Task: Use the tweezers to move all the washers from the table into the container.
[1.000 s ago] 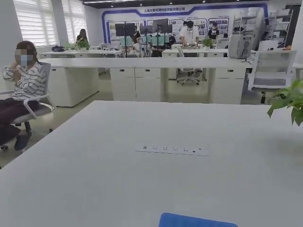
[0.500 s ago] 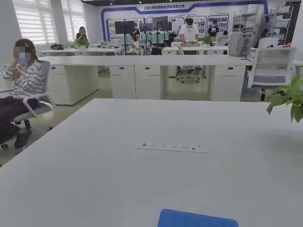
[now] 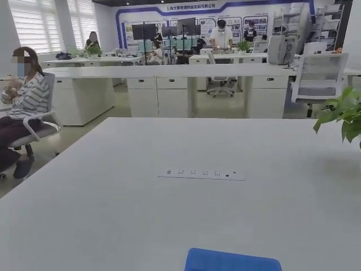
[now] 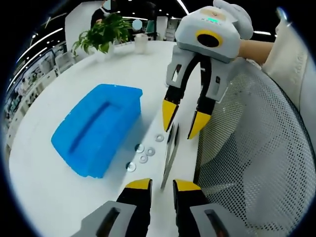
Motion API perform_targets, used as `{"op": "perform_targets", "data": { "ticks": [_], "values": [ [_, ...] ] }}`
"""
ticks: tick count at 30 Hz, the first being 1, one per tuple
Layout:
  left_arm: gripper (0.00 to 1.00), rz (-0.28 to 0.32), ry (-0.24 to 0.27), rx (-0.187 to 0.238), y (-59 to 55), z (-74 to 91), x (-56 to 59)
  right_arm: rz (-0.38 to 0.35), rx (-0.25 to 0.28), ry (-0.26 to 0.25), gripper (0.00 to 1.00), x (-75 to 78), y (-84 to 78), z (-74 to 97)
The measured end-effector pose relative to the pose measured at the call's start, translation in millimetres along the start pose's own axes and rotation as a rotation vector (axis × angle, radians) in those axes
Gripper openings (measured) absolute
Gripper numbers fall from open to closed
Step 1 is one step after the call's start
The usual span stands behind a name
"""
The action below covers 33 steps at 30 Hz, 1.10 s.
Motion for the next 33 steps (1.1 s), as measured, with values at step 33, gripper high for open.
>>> {"op": "perform_targets", "data": {
  "ticks": [33],
  "values": [
    [0.0, -0.174, -0.011, -0.096, 3.2, 3.0, 8.3, -0.015, 0.0, 0.015, 0.11, -3.4, -0.4, -6.4]
  ]
}}
Point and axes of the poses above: the centre of the closed fingertips' face, and the gripper's own axes: z roughly backward along the fingers, x roughly to its right, y roughly out of its top, the point moved 1 cm from there along z, roughly backward along the fingers, and after that the axes turned 13 degrees about -y, right-handed, at the moved point
